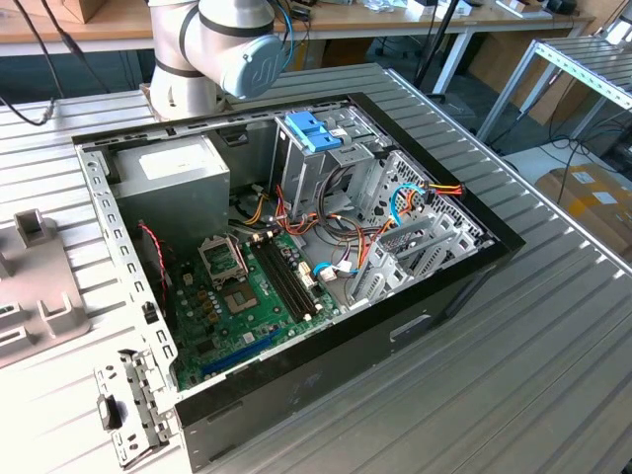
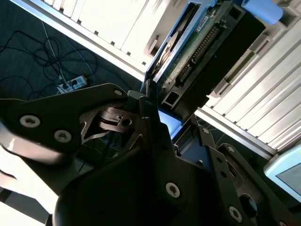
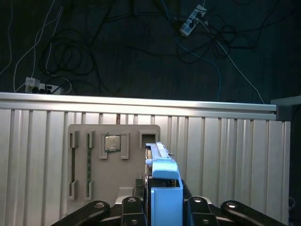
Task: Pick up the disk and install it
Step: 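Pick up the disk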
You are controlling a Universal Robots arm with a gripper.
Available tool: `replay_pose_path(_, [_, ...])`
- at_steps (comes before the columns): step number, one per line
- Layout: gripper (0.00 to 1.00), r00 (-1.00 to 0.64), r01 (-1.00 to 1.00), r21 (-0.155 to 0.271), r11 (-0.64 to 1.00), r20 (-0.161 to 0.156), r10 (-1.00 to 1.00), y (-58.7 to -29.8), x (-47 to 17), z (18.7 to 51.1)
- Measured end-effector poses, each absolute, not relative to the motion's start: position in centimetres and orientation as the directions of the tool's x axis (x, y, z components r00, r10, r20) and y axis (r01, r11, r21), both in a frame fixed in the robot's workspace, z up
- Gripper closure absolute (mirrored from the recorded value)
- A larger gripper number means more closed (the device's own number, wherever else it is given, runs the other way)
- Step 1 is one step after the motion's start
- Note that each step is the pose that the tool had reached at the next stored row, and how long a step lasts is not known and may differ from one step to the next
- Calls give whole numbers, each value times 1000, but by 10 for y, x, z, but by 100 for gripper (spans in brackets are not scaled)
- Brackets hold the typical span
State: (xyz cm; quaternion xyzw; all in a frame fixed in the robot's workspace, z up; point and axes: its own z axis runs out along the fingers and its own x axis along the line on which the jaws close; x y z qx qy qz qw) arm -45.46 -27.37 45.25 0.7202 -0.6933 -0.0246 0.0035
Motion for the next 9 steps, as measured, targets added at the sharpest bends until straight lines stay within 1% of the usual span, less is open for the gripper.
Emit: replay_pose_path(9, [63,38,-998,39,-39,-32,-999,-274,-455,466])
